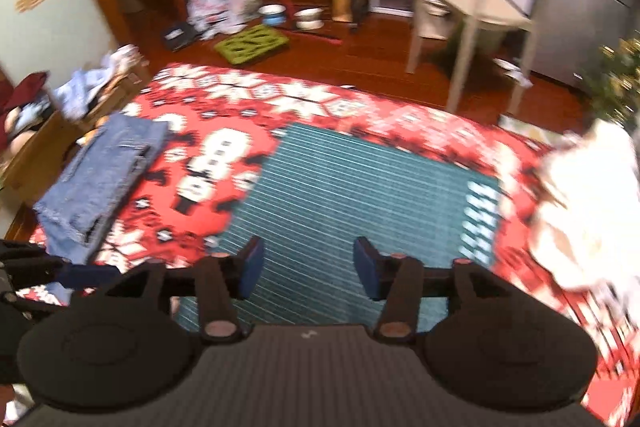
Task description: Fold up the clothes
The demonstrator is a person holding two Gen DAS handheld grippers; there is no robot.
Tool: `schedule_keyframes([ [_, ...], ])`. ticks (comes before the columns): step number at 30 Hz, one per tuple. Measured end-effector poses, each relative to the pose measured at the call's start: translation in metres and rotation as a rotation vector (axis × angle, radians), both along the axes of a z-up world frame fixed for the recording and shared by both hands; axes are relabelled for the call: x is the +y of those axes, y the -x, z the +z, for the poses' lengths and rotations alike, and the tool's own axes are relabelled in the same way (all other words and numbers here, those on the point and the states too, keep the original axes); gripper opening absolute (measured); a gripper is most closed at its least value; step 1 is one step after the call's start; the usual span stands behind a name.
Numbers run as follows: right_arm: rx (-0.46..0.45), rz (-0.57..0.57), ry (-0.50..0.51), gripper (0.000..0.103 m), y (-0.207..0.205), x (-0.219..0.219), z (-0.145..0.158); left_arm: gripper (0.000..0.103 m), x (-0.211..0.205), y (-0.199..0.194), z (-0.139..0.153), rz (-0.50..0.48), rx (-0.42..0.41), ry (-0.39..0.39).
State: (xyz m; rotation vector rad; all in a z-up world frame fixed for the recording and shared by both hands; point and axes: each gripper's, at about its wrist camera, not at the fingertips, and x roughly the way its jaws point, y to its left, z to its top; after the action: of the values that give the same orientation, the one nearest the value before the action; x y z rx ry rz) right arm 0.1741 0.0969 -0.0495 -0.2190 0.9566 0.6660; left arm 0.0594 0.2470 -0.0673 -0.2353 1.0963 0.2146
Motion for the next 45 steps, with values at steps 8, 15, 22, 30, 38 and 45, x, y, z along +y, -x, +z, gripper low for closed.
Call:
schedule_keyframes([
  [8,-0.069,-0.137,-0.018,0.089,0.020,-0.074,-0.022,0.057,-0.040,-0.015,-0.017,-0.086,-0.088,-0.025],
  [15,-0.155,-0.168,-0.041,0.099,0.051,-0.087,-0.053,0.062,-0.052,0.016,-0.043,-0.080,-0.172,-0.099],
  [22,-0.180,-0.182,-0.079,0.102,0.107,-0.091,-0.062,0.062,-0.045,0.083,-0.056,-0.008,-0.156,-0.072],
  [30,-0.127,-0.129,-0.041,0.102,0.173,-0.053,-0.016,0.078,0.000,0.163,0.001,0.184,-0.093,-0.138],
  [38,-0.140,-0.043,-0.039,0.102,0.224,0.023,0.010,0.092,0.040,0.211,0.037,0.317,-0.154,-0.234],
  [45,-0.189,0.010,0.002,0.102,0.263,0.081,0.020,0.093,0.067,0.242,0.039,0.368,-0.148,-0.263],
])
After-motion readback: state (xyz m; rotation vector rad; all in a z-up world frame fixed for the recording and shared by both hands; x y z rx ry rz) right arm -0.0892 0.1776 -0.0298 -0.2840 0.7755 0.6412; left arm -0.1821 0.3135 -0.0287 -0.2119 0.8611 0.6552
